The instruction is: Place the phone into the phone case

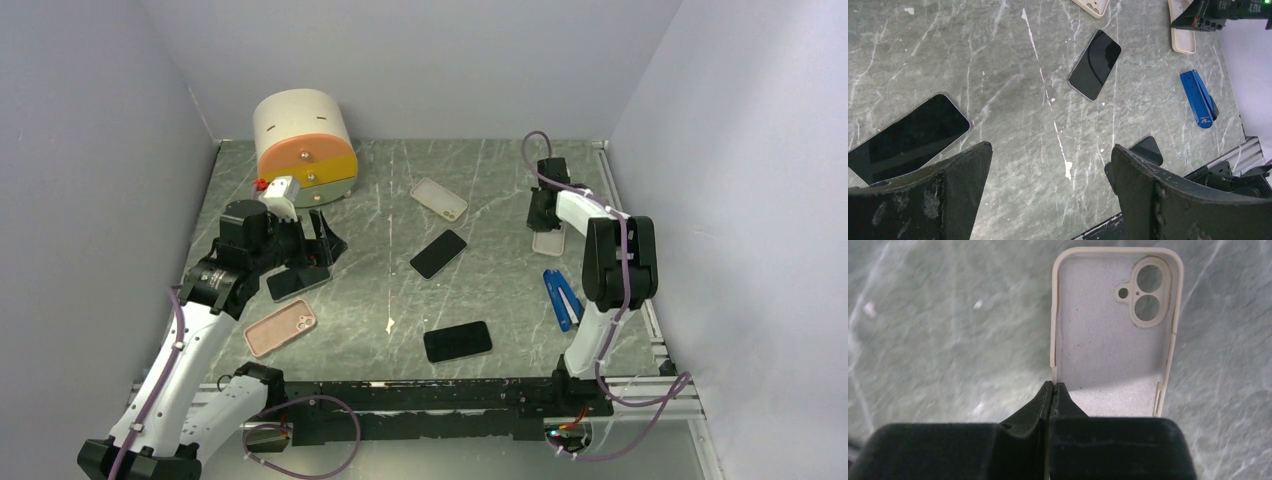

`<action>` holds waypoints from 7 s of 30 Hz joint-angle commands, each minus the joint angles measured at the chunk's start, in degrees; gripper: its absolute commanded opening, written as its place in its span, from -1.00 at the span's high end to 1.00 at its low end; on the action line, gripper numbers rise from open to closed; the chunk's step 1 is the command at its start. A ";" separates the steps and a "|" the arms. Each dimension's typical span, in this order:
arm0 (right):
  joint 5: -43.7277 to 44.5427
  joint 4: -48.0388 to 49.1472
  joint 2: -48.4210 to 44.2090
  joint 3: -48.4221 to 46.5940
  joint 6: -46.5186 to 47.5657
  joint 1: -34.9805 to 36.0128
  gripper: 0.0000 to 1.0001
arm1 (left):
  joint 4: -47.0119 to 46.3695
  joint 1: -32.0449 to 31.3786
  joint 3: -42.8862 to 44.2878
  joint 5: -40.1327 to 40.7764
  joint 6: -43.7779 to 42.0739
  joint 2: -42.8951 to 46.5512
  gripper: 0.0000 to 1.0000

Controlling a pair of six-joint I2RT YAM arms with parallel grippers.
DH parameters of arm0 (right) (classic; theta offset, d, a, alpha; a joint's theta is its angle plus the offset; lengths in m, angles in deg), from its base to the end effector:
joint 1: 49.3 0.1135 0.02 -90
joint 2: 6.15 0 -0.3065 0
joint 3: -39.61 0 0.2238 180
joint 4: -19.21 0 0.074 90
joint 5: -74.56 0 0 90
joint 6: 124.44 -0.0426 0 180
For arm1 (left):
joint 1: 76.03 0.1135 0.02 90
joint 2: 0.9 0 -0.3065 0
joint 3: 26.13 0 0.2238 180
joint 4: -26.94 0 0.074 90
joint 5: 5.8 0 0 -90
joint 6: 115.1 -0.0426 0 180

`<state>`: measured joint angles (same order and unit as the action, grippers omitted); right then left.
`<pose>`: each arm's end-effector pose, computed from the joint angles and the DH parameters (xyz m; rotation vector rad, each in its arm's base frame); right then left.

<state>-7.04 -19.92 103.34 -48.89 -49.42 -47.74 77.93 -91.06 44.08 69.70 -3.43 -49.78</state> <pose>0.3891 0.0044 0.2216 0.3549 2.5801 -0.0893 0.1199 -0.0432 0.3688 0.0339 2.1368 -0.6474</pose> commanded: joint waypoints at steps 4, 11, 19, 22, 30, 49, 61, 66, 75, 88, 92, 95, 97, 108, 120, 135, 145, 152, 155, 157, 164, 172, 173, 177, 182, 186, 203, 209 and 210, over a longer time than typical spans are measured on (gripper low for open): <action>-3.30 -0.49 -12.17 8.07 -5.60 7.81 1.00 | 0.83 0.09 1.33 2.98 -1.19 1.29 -0.88; -2.51 -0.22 -18.37 14.89 -10.24 20.79 1.00 | 2.79 0.17 2.10 7.70 -1.02 1.37 -0.88; 0.18 -1.15 -21.44 18.47 -18.16 32.70 1.00 | 3.40 0.17 2.30 9.50 -0.95 1.44 -0.88; 0.19 -0.72 -21.92 20.28 -22.31 34.89 1.00 | 3.32 0.17 2.38 9.49 -1.01 1.33 -0.88; 0.66 0.49 -22.02 22.27 -28.66 39.66 1.00 | 3.16 0.24 2.25 9.68 -0.93 1.29 -0.88; 9.12 -3.02 -17.52 15.27 -38.33 41.41 0.32 | 3.58 0.26 2.07 9.72 -0.93 2.51 -0.88; 15.20 -24.93 -2.82 -10.22 -62.79 41.30 -0.32 | 4.18 0.23 2.29 11.07 -0.71 4.44 -0.88; 14.10 -34.22 5.42 -21.29 -66.75 40.81 -0.47 | 4.03 0.17 2.21 10.77 -0.69 4.84 -0.88; 13.35 -32.34 7.40 -20.56 -69.98 39.04 -0.54 | 4.07 0.22 2.21 10.90 -0.64 5.26 -0.88; 12.35 -32.22 10.45 -21.86 -69.48 37.37 -0.59 | 3.76 0.17 2.06 10.47 -0.70 4.94 -0.88; 10.25 -31.10 11.29 -21.84 -69.21 37.15 -0.60 | 3.55 0.17 2.03 10.13 -0.75 4.56 -0.88; 9.49 -31.13 11.93 -22.22 -69.31 37.16 -0.60 | 3.47 0.18 2.04 10.02 -0.75 4.50 -0.88; 9.36 -31.37 12.26 -22.51 -69.38 37.16 -0.60 | 3.49 0.20 2.04 10.11 -0.75 4.65 -0.88; 7.86 -30.97 14.09 -23.37 -70.40 36.43 -0.60 | 3.47 0.22 1.94 9.88 -0.84 4.98 -0.88; 6.83 -34.35 17.11 -25.34 -72.57 35.88 -0.56 | 3.58 0.18 1.95 10.10 -0.84 5.11 -0.88; 6.68 -37.42 20.50 -28.78 -70.62 35.69 -0.50 | 3.59 0.17 1.89 10.41 -0.75 5.18 -0.88; 4.85 -28.38 18.82 -26.02 -58.91 35.86 -0.12 | 3.67 0.20 2.03 10.47 -0.75 4.88 -0.88; 3.04 -15.99 12.94 -17.42 -44.90 37.31 0.05 | 3.60 0.22 1.95 10.73 -0.75 4.63 -0.88; 2.63 -12.43 11.07 -14.46 -39.17 37.96 0.14 | 3.49 0.19 1.95 10.61 -0.74 4.28 -0.88; 1.94 -10.47 10.44 -13.08 -35.01 38.41 0.18 | 3.62 0.23 2.02 10.75 -0.75 4.15 -0.88; -1.43 -4.85 7.07 -7.95 -26.28 38.93 0.31 | 3.54 0.26 2.01 10.95 -0.75 3.89 -0.88; -0.47 -4.64 3.30 -7.43 -19.59 39.48 0.34 | 3.49 0.29 1.90 11.03 -0.75 3.76 -0.88; -0.41 -4.84 2.75 -7.47 -19.19 39.51 0.36 | 3.47 0.26 1.94 10.98 -0.75 3.72 -0.88; -0.24 -5.05 0.59 -7.05 -18.40 39.55 0.38 | 3.34 0.26 1.95 10.91 -0.75 3.60 -0.88; -2.23 -4.61 -2.19 -4.92 -18.89 39.51 0.42 | 3.36 0.27 1.95 10.96 -0.75 3.47 -0.88; -3.34 -4.08 -4.07 -3.58 -19.20 39.55 0.46 | 3.40 0.28 1.95 10.81 -0.75 3.35 -0.88; 2.96 -10.19 -15.71 8.70 -24.58 39.52 0.47 | 3.31 0.28 1.93 10.59 -0.75 3.04 -0.88; 4.82 -9.89 -16.36 11.40 -25.51 39.55 0.47 | 3.32 0.30 1.86 10.72 -0.75 2.90 -0.88; 4.92 -9.91 -16.22 11.65 -25.58 39.54 0.47 | 3.38 0.29 1.82 10.72 -0.75 2.80 -0.88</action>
<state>-4.88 -30.52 89.39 -37.55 -73.57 -8.37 82.67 -91.02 44.10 80.01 -3.43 -46.81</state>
